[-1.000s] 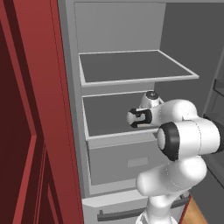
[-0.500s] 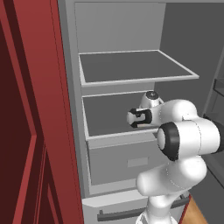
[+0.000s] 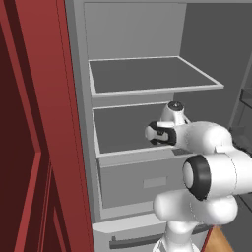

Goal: Retrieve a lemon from the fridge and place it on the cutting board with the fish.

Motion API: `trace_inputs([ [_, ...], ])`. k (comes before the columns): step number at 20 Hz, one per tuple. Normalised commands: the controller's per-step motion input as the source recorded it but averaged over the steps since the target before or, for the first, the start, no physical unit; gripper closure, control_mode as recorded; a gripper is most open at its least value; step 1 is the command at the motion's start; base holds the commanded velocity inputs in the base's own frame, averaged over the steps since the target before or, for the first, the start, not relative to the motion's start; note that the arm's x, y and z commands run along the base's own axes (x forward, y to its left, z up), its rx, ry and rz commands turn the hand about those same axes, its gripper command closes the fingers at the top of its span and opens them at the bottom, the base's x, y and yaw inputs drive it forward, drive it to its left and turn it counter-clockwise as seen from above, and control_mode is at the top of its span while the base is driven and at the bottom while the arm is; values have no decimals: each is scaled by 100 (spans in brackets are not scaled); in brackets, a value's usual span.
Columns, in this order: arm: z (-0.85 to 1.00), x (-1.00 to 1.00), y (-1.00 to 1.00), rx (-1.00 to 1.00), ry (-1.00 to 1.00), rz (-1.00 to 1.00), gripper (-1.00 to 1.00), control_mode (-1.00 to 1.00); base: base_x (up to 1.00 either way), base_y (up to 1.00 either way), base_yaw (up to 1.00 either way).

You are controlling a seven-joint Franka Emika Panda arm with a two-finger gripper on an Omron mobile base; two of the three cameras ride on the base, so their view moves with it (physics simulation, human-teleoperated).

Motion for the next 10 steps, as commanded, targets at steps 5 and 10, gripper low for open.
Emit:
trace_inputs([
  [5,36,-99,0,0,-3,0,100,-100,0,0,0],
  [10,67,-79,0,0,2,0,100,-100,0,0,0],
])
